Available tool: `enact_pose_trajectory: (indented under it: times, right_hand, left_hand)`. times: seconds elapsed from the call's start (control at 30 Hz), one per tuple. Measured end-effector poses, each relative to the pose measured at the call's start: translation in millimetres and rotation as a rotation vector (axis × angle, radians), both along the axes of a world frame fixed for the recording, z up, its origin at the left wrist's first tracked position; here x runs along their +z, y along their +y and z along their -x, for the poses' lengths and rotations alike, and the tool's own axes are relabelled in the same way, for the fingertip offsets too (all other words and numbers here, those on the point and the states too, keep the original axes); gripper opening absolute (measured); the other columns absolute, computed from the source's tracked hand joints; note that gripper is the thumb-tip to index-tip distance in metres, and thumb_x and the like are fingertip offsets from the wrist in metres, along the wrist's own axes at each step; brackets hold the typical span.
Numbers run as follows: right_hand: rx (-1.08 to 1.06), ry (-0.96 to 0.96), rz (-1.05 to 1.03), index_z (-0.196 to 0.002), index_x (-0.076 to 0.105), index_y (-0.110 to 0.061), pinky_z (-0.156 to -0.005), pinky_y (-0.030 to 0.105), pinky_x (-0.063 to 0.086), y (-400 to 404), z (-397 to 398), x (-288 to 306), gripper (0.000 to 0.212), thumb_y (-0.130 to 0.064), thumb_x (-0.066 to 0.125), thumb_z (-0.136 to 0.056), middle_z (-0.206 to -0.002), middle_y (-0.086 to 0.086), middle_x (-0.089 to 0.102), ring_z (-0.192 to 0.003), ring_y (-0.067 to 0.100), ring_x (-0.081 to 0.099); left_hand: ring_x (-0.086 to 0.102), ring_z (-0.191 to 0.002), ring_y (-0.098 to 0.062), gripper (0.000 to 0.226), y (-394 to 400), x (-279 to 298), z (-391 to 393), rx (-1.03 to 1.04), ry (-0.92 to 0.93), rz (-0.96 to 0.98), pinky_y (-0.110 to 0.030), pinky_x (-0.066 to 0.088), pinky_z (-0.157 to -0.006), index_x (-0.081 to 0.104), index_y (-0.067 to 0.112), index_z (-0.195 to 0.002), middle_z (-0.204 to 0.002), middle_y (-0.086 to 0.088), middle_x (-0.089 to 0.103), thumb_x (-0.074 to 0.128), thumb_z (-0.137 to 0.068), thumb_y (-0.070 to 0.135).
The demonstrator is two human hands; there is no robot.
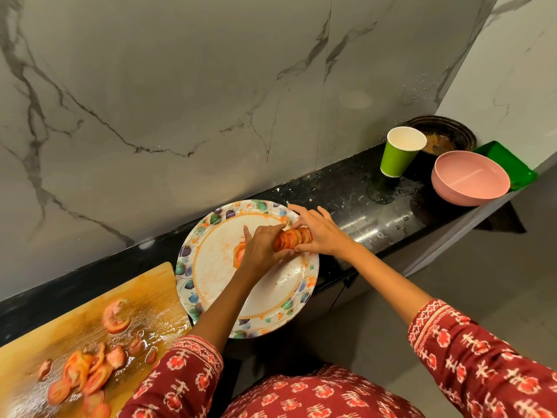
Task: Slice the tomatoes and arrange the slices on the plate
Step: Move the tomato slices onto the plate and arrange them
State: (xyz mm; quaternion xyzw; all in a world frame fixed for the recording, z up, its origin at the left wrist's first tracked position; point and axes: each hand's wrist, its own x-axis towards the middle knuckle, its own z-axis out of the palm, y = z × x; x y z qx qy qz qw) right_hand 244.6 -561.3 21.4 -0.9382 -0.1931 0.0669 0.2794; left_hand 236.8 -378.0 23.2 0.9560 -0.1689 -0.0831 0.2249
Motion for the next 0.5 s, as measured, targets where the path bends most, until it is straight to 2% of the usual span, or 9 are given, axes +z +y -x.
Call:
enact_pose_trajectory:
  times: [0.2,0.4,0.5]
  right_hand:
    - [0.017,0.043,0.018,-0.148,0.011,-0.022,-0.115,0.050,0.002,-2.6,1.7,1.0,0.098,-0.030,0.074,-0.074,-0.132,-0.004,0.054,-0.133,0.017,0.032]
    - [0.015,0.041,-0.017,-0.147,0.015,-0.022,-0.114,0.048,0.009,5.3,2.2,-0.9,0.094,-0.031,0.074,-0.074,-0.130,-0.006,0.055,-0.131,0.015,0.034]
    - [0.012,0.043,-0.026,-0.145,0.019,-0.022,-0.114,0.047,0.015,8.5,0.1,-2.4,0.090,-0.030,0.073,-0.073,-0.122,-0.006,0.057,-0.123,0.015,0.039]
  left_hand:
    - [0.036,-0.131,-0.019,0.069,-3.1,-3.3,-1.8,0.001,-0.015,-0.014,-0.058,-0.002,-0.113,0.038,0.028,-0.138,-0.140,-0.001,0.046,0.066,-0.078,0.047]
    - [0.036,-0.131,-0.019,0.074,5.6,-0.5,-2.6,0.015,-0.013,-0.013,-0.056,-0.003,-0.112,0.036,0.027,-0.139,-0.139,-0.001,0.047,0.067,-0.076,0.049]
    - [0.036,-0.131,-0.020,0.071,8.8,1.0,-2.0,0.019,-0.003,-0.009,-0.055,-0.005,-0.112,0.036,0.026,-0.139,-0.139,-0.001,0.047,0.067,-0.077,0.047]
